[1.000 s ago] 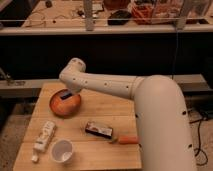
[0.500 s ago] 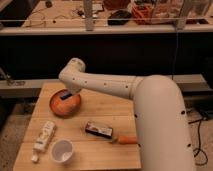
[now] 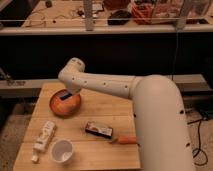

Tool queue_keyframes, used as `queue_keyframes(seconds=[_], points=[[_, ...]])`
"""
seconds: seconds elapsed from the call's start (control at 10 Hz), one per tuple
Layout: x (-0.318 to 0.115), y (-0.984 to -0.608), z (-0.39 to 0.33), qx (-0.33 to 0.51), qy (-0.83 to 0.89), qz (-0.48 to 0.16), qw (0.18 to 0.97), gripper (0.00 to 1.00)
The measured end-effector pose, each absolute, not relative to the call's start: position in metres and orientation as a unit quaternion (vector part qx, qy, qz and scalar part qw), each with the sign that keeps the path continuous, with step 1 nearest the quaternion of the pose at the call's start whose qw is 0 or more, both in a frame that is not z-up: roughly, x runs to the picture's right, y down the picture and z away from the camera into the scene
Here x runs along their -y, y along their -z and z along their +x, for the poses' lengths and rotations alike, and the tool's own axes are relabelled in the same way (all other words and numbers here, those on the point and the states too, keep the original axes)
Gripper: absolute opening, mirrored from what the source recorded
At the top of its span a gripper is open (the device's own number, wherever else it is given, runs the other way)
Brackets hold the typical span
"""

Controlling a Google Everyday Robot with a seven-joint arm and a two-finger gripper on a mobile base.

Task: Place the white sponge in the ceramic bowl

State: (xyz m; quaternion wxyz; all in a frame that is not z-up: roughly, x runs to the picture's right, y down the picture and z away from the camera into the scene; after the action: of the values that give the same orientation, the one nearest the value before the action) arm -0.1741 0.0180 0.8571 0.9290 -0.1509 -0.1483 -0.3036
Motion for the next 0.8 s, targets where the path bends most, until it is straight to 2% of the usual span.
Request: queue_keyframes(seconds=[0.2, 0.3, 0.7, 0.8], points=[[-0.0178, -0.8572, -0.1748, 0.149, 0.307, -0.151, 0.928, 0.01], [-0.0181, -0.8575, -0.1750, 0.149, 0.308, -0.151, 0.927, 0.05], [-0.0184, -0.8574, -0.1779, 0.151, 0.314, -0.152, 0.925, 0.06], [-0.0189, -0.8580, -0.1780, 0.151, 0.316, -0.153, 0.924, 0.10]])
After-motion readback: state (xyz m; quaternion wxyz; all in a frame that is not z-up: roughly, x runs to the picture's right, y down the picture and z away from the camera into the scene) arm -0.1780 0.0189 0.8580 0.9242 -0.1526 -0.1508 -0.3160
